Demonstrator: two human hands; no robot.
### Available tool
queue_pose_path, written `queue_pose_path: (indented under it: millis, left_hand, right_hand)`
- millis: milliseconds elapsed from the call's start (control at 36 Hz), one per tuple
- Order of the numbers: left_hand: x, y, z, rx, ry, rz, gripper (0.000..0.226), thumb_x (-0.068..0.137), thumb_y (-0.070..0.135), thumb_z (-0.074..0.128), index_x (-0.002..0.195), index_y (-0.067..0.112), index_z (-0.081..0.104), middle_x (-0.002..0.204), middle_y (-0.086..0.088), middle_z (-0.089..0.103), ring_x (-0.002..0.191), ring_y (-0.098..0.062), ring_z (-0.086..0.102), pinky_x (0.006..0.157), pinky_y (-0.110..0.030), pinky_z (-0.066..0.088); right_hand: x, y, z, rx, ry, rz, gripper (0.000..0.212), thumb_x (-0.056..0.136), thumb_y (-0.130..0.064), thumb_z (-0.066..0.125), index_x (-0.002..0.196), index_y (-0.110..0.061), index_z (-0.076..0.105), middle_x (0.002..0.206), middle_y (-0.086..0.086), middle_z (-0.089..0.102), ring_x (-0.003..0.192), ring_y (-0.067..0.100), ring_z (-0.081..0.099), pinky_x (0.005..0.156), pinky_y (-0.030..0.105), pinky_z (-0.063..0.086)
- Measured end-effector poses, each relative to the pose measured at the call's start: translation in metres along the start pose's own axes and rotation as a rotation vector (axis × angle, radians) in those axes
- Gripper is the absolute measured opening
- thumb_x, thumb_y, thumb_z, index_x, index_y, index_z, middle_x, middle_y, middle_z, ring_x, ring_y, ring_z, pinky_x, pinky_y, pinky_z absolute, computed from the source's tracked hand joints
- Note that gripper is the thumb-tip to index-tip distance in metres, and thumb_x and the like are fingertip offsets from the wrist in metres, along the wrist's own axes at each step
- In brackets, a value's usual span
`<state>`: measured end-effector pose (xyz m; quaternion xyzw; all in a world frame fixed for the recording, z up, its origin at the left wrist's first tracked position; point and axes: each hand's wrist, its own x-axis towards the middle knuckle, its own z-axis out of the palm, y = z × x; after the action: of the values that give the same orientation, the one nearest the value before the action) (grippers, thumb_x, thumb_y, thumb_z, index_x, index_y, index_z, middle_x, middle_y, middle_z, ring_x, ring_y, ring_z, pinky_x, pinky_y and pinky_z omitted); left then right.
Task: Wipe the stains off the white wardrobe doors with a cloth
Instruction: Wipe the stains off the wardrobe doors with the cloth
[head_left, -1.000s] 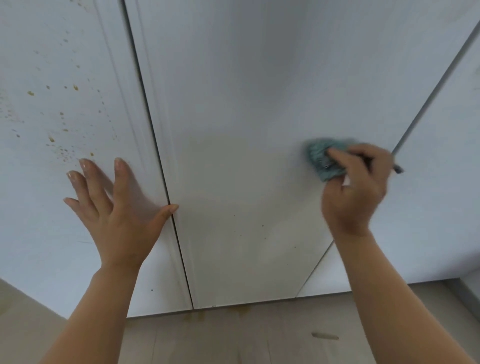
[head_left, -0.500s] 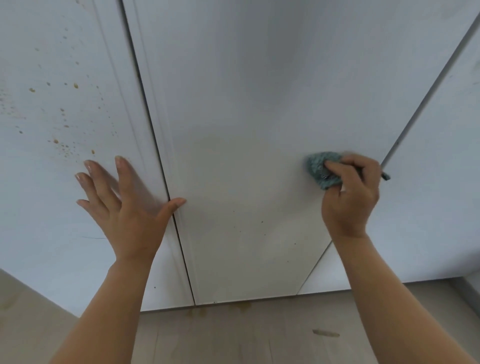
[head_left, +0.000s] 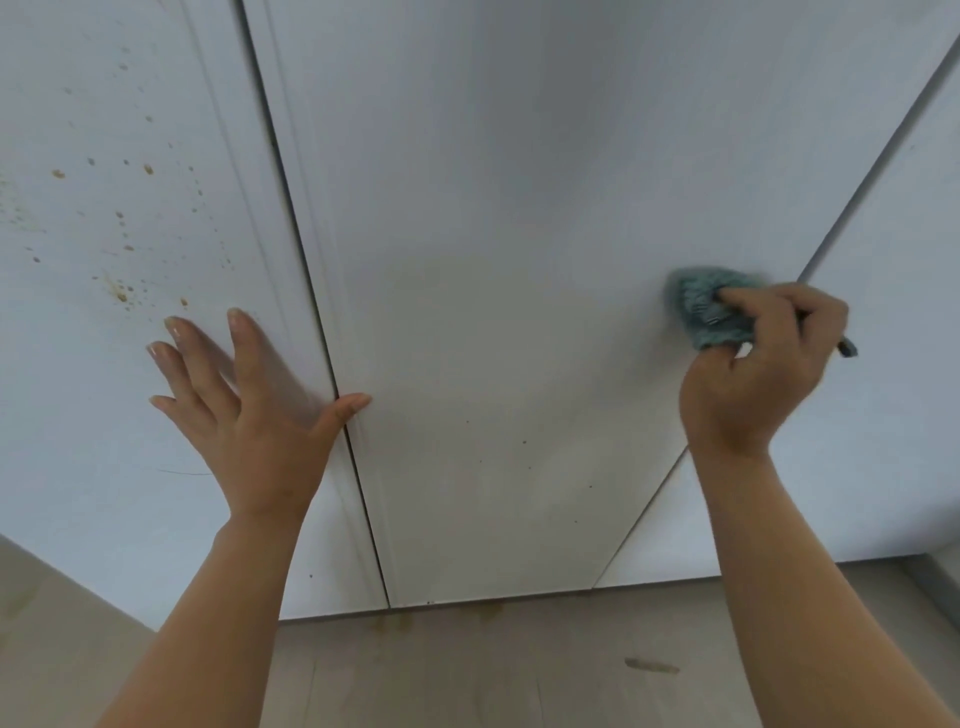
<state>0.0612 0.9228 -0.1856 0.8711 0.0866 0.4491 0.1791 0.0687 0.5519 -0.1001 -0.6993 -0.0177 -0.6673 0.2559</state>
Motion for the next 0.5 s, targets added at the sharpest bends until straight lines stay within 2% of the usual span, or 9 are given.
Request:
queue_pose_path:
  millis: [83,139,167,250,306,389,500]
  left_hand:
    - [0.000,0.000,0.001,0.031,0.027,0.017,0.129,0.069,0.094,0.052,0.163,0.014,0.013,0.161,-0.041,0.013,0.150,-0.058,0.009,0.118,-0.073,0.010]
    - [0.001,0.000,0.001,0.028,0.028,0.027,0.130,0.069,0.094,0.053,0.163,0.014,0.013,0.161,-0.041,0.013,0.150,-0.058,0.008,0.122,-0.063,0.001]
    - [0.001,0.001,0.000,0.027,0.031,0.027,0.130,0.069,0.094,0.052,0.163,0.014,0.013,0.161,-0.042,0.013,0.150,-0.058,0.008,0.122,-0.062,-0.001]
    - [0.001,0.002,0.000,0.051,0.048,0.027,0.129,0.070,0.095,0.049,0.162,0.010,0.015,0.159,-0.043,0.015,0.149,-0.059,0.012,0.118,-0.072,0.011]
    - [0.001,0.003,0.000,0.044,0.042,0.023,0.129,0.070,0.095,0.048,0.162,0.011,0.014,0.160,-0.042,0.015,0.149,-0.059,0.012,0.118,-0.073,0.012]
    - [0.000,0.002,-0.001,0.037,0.029,0.014,0.129,0.070,0.095,0.048,0.163,0.013,0.012,0.161,-0.041,0.013,0.150,-0.059,0.011,0.119,-0.071,0.010]
    - [0.000,0.001,0.001,0.077,0.047,0.020,0.132,0.067,0.092,0.057,0.163,0.011,0.015,0.160,-0.042,0.016,0.150,-0.058,0.012,0.120,-0.067,0.009]
  right_hand:
    - [-0.010,0.012,0.001,-0.032,-0.076,0.040,0.042,0.070,0.020,0.042,0.098,0.002,0.068,0.100,0.027,0.054,0.094,0.041,0.054,0.088,0.036,0.046]
    - [-0.041,0.016,0.003,-0.050,-0.159,0.003,0.038,0.072,0.018,0.042,0.098,0.002,0.066,0.103,0.025,0.053,0.095,0.038,0.050,0.090,0.029,0.040]
    - [-0.060,0.019,0.005,-0.062,-0.201,-0.015,0.038,0.072,0.019,0.043,0.097,0.000,0.065,0.105,0.021,0.051,0.096,0.037,0.049,0.089,0.033,0.042]
    - [-0.094,0.026,0.006,-0.089,-0.294,-0.056,0.044,0.066,0.021,0.044,0.096,-0.004,0.064,0.109,0.011,0.045,0.098,0.033,0.046,0.079,0.053,0.047]
    - [-0.088,0.026,0.005,-0.056,-0.309,-0.052,0.046,0.063,0.021,0.045,0.094,-0.008,0.062,0.108,0.012,0.046,0.097,0.034,0.048,0.078,0.054,0.047]
    - [-0.056,0.016,0.000,0.014,-0.216,0.014,0.048,0.061,0.024,0.044,0.096,-0.003,0.063,0.103,0.023,0.052,0.095,0.038,0.052,0.087,0.041,0.047]
    - [-0.023,0.015,-0.005,0.033,0.011,0.186,0.042,0.065,0.020,0.040,0.097,0.007,0.064,0.097,0.031,0.054,0.095,0.030,0.051,0.092,0.020,0.038]
